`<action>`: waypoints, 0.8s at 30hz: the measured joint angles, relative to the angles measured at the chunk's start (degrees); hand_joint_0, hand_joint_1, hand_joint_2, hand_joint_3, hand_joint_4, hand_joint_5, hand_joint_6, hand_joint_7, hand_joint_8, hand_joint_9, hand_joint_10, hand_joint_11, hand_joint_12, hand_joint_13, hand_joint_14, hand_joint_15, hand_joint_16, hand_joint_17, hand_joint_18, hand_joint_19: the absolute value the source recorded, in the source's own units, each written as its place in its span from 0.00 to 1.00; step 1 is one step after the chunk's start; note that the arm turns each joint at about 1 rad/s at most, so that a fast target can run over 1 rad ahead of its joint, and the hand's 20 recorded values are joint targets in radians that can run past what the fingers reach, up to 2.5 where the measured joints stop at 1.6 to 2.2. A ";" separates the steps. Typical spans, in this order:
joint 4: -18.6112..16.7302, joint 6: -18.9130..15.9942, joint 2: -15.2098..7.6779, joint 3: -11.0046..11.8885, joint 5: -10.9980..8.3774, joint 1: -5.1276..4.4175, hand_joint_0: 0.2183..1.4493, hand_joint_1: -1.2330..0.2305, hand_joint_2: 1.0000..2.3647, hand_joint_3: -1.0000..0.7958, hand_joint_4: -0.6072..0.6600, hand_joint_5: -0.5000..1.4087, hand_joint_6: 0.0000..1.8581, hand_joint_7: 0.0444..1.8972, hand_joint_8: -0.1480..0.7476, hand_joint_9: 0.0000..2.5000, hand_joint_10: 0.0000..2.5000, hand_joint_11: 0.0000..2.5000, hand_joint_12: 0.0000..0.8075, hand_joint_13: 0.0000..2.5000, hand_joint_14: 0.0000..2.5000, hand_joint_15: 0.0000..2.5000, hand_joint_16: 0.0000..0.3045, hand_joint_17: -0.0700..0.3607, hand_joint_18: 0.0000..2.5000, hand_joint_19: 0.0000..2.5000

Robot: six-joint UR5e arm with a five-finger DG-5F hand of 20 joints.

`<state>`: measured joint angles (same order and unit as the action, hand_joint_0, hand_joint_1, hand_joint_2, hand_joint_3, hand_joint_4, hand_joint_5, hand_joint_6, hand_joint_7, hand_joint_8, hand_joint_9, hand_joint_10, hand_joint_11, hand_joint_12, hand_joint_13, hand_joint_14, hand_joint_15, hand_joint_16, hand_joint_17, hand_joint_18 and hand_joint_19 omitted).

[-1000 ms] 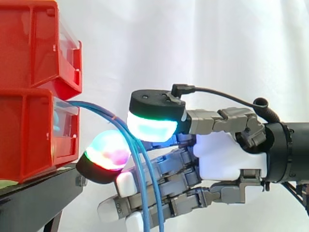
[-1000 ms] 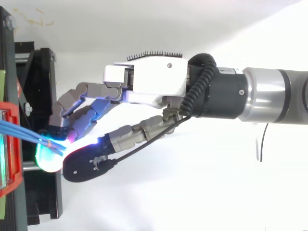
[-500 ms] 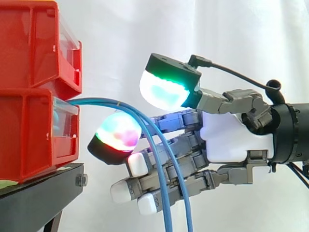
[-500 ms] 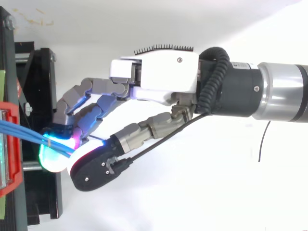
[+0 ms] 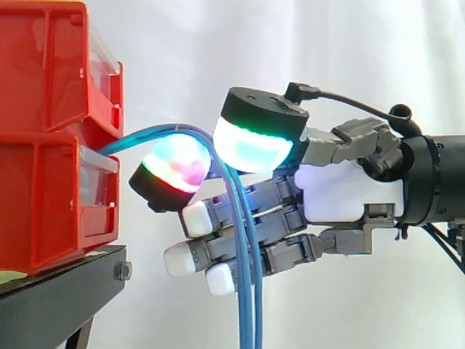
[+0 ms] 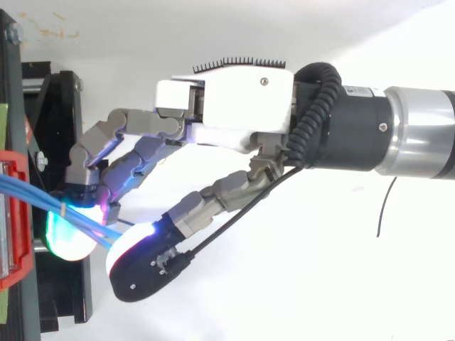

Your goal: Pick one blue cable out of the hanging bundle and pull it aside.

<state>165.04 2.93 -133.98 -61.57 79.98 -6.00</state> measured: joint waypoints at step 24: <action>0.97 0.05 0.02 0.49 0.18 0.43 0.28 0.43 0.00 0.28 0.51 0.23 0.40 0.48 0.51 0.45 0.01 0.24 0.45 0.32 0.01 0.18 0.15 0.40 0.30 0.25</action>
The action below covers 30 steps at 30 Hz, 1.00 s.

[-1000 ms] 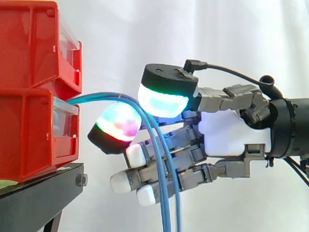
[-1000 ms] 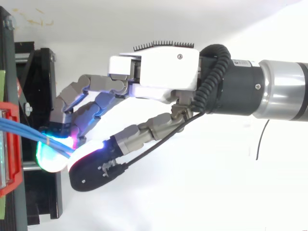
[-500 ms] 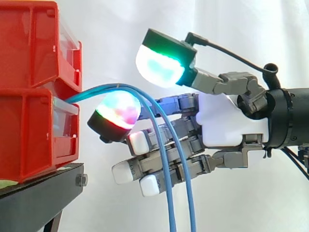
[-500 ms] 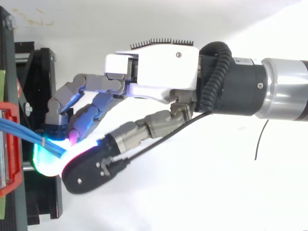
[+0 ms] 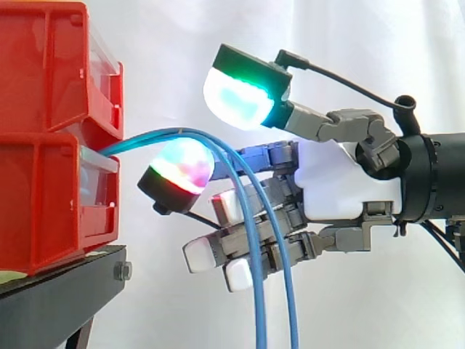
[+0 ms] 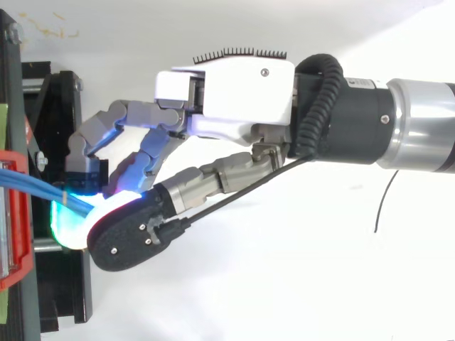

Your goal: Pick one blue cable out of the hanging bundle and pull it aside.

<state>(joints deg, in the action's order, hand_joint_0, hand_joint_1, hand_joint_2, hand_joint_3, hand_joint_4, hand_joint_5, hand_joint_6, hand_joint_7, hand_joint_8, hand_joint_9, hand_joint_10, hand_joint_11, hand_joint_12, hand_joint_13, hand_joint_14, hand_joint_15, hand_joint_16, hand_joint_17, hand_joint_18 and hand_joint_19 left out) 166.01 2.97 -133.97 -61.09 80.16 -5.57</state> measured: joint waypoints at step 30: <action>1.95 1.13 0.99 0.13 0.09 0.14 0.21 0.59 0.00 0.28 0.49 0.19 0.48 0.42 0.52 0.44 0.01 0.26 0.48 0.29 0.01 0.19 0.17 0.43 0.25 0.24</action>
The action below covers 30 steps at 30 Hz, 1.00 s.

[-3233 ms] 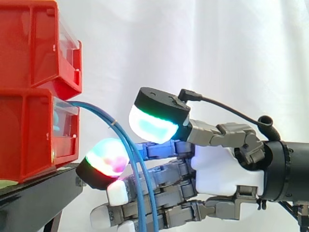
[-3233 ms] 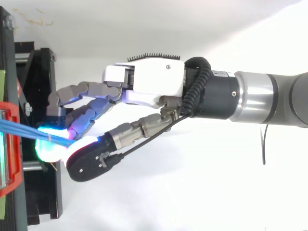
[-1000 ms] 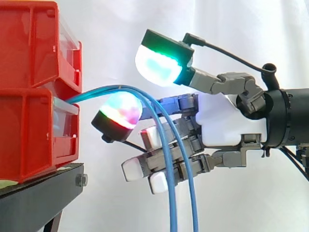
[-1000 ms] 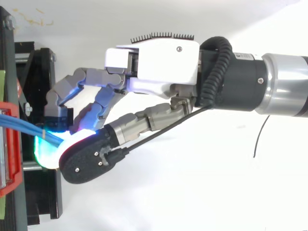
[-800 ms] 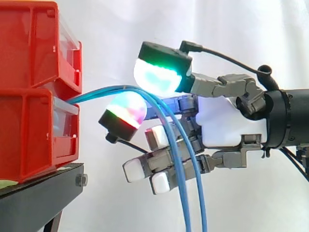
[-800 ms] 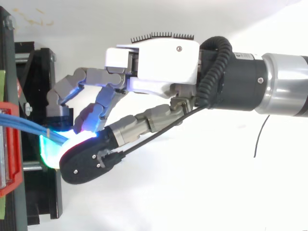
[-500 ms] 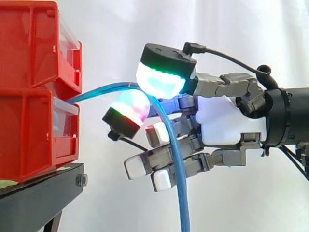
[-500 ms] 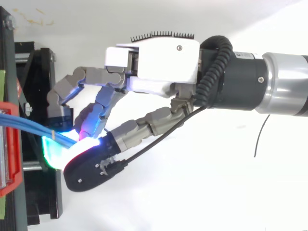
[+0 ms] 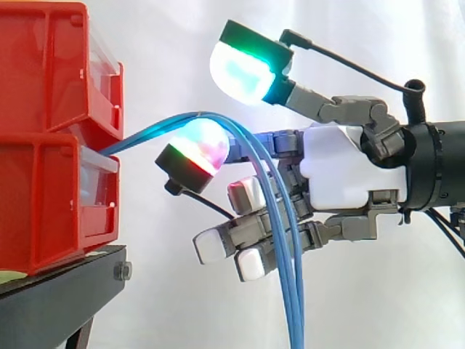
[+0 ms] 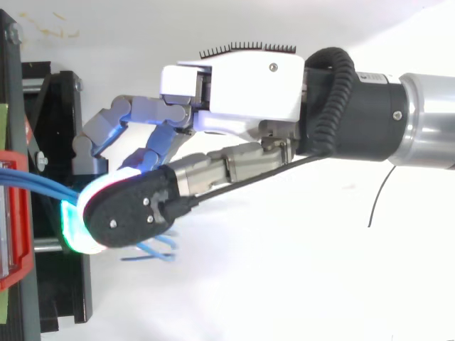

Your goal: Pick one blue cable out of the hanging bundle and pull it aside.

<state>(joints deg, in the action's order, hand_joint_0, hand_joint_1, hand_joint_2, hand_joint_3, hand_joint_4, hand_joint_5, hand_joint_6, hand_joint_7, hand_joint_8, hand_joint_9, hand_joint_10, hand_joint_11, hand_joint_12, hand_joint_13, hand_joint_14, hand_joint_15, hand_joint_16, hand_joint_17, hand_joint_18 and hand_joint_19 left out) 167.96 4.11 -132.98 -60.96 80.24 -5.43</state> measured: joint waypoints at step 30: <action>0.09 0.20 0.01 0.30 0.27 0.45 0.21 0.26 0.00 0.28 0.49 0.19 0.50 0.41 0.50 0.44 0.01 0.29 0.46 0.32 0.01 0.19 0.15 0.40 0.30 0.22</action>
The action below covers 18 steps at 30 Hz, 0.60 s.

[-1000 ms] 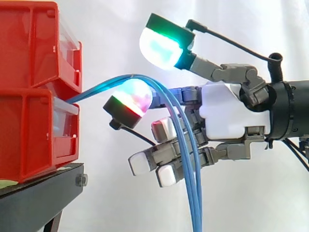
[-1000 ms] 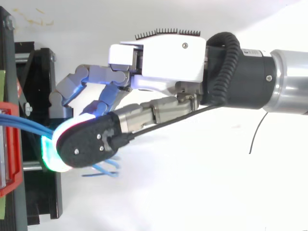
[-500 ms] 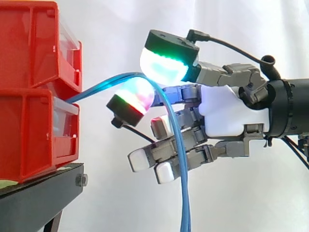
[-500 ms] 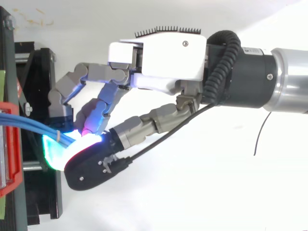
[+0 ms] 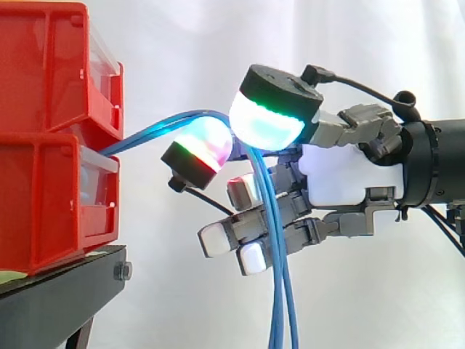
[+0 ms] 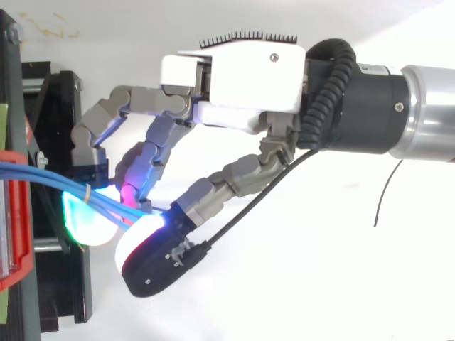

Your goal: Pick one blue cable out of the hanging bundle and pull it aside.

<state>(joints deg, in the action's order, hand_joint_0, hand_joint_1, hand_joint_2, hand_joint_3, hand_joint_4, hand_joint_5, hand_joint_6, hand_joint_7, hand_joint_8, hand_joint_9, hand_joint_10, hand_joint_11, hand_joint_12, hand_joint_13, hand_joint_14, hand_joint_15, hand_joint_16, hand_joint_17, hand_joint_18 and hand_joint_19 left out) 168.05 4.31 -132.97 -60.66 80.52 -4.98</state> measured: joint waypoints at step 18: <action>0.64 0.04 0.00 0.01 1.13 0.74 0.35 0.26 0.01 0.47 0.47 0.19 0.50 0.54 0.51 0.44 0.01 0.29 0.44 0.32 0.01 0.20 0.15 0.39 0.30 0.25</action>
<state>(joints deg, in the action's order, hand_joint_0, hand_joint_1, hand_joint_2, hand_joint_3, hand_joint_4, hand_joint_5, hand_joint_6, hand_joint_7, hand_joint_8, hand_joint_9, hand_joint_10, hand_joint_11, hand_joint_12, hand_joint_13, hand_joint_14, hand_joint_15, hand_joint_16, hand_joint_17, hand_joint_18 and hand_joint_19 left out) 168.68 4.35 -132.97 -60.65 81.65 -4.24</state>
